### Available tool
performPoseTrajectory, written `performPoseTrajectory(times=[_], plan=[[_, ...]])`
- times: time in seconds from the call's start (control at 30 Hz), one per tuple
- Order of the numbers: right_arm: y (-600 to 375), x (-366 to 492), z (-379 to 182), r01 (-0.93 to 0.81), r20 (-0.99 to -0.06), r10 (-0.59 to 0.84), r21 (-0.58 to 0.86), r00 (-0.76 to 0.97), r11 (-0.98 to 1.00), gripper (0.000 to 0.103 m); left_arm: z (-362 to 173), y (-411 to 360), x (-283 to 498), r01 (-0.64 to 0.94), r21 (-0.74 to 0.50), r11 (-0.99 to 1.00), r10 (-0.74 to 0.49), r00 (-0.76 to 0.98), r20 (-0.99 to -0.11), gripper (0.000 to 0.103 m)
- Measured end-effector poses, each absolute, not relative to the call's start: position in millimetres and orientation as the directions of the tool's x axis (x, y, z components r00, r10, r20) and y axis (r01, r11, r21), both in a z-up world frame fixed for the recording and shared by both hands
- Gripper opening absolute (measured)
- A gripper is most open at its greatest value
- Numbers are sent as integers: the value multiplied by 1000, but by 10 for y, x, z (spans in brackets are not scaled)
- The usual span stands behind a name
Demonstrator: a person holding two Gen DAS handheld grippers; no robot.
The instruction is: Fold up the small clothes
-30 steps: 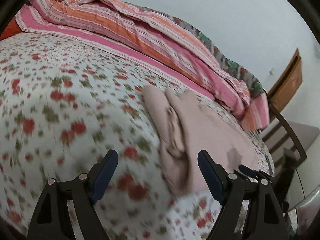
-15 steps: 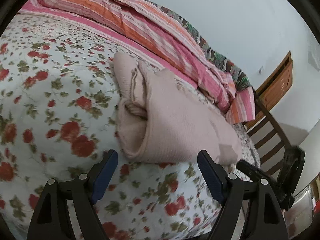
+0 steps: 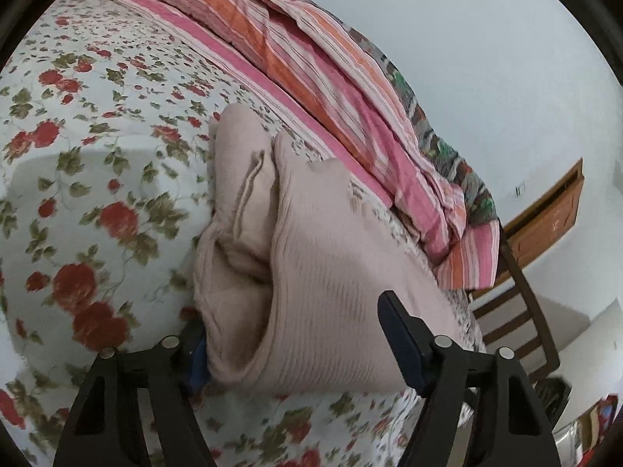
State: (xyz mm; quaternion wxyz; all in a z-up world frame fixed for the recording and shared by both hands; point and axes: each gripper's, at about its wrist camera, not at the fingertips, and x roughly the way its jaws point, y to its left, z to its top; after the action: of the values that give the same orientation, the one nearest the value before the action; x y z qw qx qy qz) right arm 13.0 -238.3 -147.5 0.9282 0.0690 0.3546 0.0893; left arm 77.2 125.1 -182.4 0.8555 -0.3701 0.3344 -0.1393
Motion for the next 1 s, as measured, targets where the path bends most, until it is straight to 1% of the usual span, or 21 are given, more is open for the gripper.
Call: performPoseTrajectory(times=[0.03, 0.17, 0.2, 0.23, 0.27, 0.3, 0.33, 0.4, 0.53, 0.67, 0.83, 0.87, 0.93, 1.0], plan=[[-2419, 134, -1476, -113, -643, 216, 198, 735, 974, 52, -1798, 1235, 801, -11, -730, 684, -483, 742, -464, 67], [-2556, 138, -1470, -97, -631, 220, 224, 744, 970, 52, -1658, 1140, 900, -26, -711, 703, -436, 774, -460, 66], [-2607, 138, -1466, -92, -627, 221, 233, 747, 968, 52, -1624, 1103, 944, -36, -698, 715, -419, 777, -470, 63], [-2639, 139, -1463, -88, -624, 222, 239, 749, 967, 52, -1594, 1071, 983, -49, -684, 728, -399, 781, -480, 58], [-2680, 140, -1461, -83, -620, 223, 246, 752, 966, 52, -1560, 1032, 1027, -71, -665, 744, -369, 786, -497, 55], [-2730, 138, -1459, -76, -617, 221, 253, 755, 965, 52, -1532, 1020, 1054, -87, -651, 754, -348, 788, -508, 47], [-2770, 134, -1459, -69, -615, 218, 256, 758, 964, 52, -1509, 1008, 1075, -99, -640, 762, -331, 790, -516, 37], [-2874, 124, -1455, -54, -609, 213, 268, 765, 962, 52, -1411, 961, 1124, -122, -596, 794, -280, 796, -536, 23], [-3066, 125, -1441, -36, -594, 213, 295, 776, 955, 52, -1137, 784, 1185, -93, -509, 856, -238, 803, -546, 20], [-3227, 135, -1399, -19, -580, 211, 319, 787, 948, 52, -773, 422, 1230, -37, -413, 910, -210, 819, -534, 19], [-3448, 88, -1265, 6, -559, 185, 322, 809, 947, 52, -357, -378, 1279, 96, -252, 963, -218, 828, -517, 19], [-3490, 69, -1236, 15, -557, 173, 316, 812, 948, 52, -306, -634, 1292, 137, -210, 968, -229, 826, -515, 19], [-3607, 9, -1169, 33, -551, 148, 305, 821, 952, 52, -292, -989, 1298, 188, -180, 966, -256, 814, -521, 19], [-3713, -66, -1120, 58, -549, 114, 286, 828, 956, 52, -390, -1394, 1295, 249, -161, 955, -296, 779, -553, 19]])
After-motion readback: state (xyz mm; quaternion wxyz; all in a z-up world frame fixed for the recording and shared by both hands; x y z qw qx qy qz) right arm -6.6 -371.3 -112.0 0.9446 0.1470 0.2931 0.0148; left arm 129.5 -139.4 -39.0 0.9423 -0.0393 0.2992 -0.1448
